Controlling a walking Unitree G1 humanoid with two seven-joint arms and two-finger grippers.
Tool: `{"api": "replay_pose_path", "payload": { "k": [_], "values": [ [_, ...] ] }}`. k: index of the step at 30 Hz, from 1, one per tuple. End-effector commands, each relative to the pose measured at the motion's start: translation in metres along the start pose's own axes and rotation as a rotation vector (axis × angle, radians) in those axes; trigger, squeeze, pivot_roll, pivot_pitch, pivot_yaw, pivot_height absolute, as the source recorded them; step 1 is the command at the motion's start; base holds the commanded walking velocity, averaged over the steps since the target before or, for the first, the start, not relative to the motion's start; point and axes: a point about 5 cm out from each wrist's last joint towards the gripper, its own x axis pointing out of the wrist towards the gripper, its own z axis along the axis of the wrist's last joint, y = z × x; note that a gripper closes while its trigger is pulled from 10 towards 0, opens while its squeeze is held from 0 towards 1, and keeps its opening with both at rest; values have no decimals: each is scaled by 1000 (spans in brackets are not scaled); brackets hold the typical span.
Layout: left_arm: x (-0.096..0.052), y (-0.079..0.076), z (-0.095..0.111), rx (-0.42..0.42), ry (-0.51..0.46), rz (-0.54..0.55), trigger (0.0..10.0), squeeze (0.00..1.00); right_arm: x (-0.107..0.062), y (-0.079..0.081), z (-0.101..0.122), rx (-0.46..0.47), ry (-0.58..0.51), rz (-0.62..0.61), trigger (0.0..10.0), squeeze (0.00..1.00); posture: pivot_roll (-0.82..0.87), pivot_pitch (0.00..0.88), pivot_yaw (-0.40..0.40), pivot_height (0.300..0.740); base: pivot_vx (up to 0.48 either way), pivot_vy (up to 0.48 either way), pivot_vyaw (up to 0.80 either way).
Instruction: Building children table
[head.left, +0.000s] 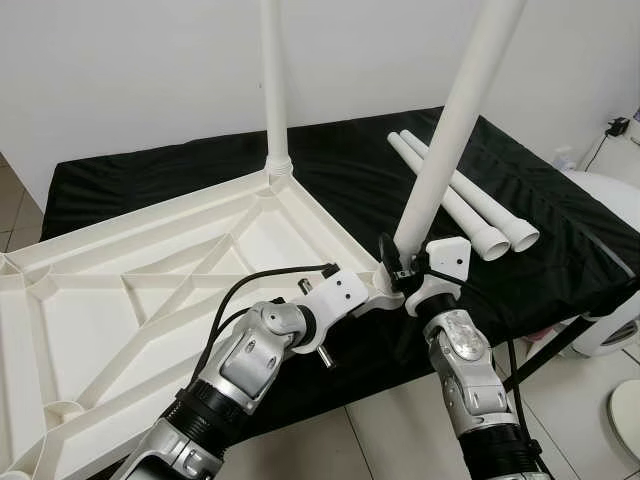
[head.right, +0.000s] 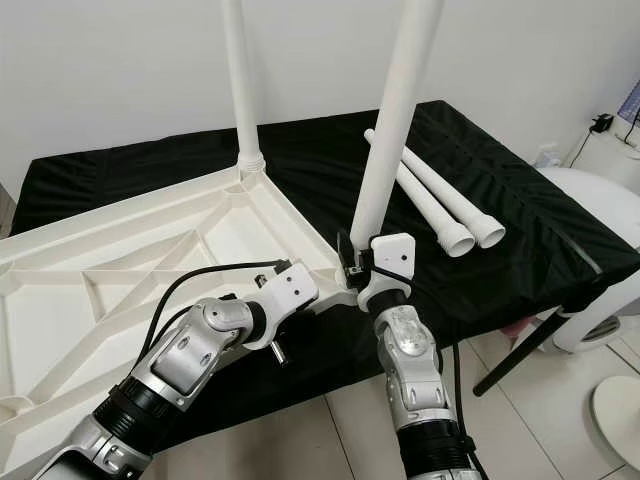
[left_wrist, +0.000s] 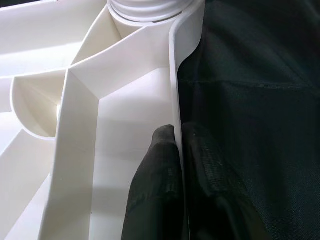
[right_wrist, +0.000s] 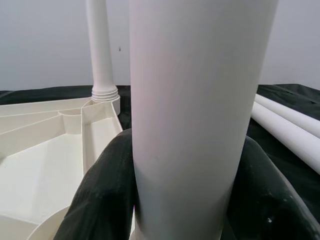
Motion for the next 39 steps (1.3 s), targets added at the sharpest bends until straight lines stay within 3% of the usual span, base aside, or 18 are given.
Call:
{"api": "replay_pose_path", "payload": {
  "k": [1, 39],
  "values": [
    [-4, 9, 8, 14, -27, 94, 10000, 0, -10, 0, -20, 1, 100, -28, 10000, 0, -79, 85, 28, 740, 0, 0, 0],
    [-7, 12, 10, 13, -29, 105, 10000, 0, -6, 1, -19, -69, 79, -447, 10000, 0, -62, 72, 22, 740, 0, 0, 0]
  ]
}}
